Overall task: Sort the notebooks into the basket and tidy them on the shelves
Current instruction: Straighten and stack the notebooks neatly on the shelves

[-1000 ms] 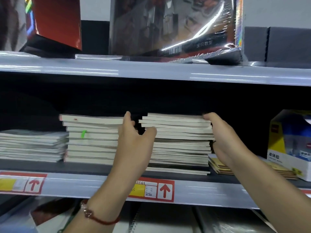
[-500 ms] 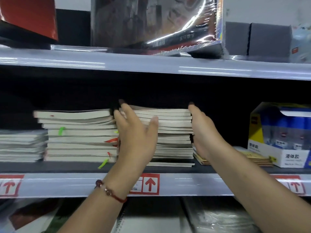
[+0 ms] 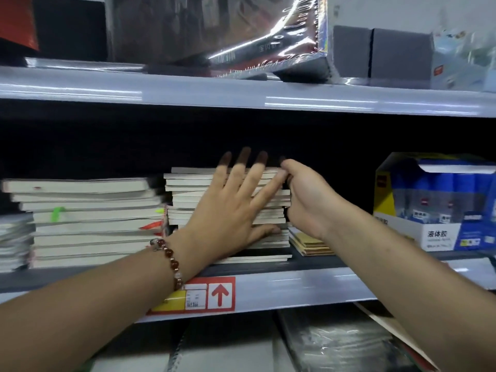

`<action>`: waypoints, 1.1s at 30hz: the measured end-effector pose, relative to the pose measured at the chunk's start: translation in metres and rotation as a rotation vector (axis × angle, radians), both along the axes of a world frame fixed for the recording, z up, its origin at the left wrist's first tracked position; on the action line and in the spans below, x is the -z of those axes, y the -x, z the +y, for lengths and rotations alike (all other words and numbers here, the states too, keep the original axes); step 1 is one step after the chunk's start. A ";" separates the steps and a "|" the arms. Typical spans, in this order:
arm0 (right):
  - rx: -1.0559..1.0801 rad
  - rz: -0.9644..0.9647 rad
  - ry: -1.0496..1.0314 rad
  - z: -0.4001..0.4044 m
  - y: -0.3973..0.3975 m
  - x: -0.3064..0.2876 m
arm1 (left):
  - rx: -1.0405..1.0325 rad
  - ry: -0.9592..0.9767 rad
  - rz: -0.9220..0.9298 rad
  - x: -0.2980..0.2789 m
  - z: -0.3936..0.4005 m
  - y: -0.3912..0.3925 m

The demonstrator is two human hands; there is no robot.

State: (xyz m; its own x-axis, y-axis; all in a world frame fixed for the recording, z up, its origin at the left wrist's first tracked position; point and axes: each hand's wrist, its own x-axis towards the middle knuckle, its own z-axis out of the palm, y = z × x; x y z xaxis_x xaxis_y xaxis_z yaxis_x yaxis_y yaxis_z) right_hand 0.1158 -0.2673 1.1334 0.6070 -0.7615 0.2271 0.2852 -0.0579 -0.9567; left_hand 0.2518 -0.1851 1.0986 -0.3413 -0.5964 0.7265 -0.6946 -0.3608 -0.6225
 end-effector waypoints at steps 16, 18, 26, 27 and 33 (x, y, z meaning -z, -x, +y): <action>0.132 0.047 -0.141 -0.007 -0.007 0.036 | 0.093 0.091 -0.046 -0.006 -0.003 -0.001; 0.129 0.091 -0.179 0.002 -0.011 0.036 | 0.077 0.065 -0.023 -0.005 -0.004 0.001; 0.019 -0.001 -0.109 0.004 -0.003 0.027 | 0.081 -0.037 0.022 -0.008 0.004 0.004; 0.044 0.010 -0.045 0.004 -0.001 0.026 | 0.114 -0.065 0.007 -0.009 0.007 0.002; -0.050 0.049 0.154 -0.011 -0.010 0.030 | 0.173 -0.292 -0.133 -0.011 0.033 -0.015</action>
State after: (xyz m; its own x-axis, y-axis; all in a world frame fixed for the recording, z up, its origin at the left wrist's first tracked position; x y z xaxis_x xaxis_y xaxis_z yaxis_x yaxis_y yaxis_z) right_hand 0.1258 -0.2781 1.1037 0.6566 -0.6887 0.3076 0.2444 -0.1916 -0.9505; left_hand 0.2672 -0.1523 1.1094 -0.5357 -0.6973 0.4763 -0.6355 -0.0386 -0.7712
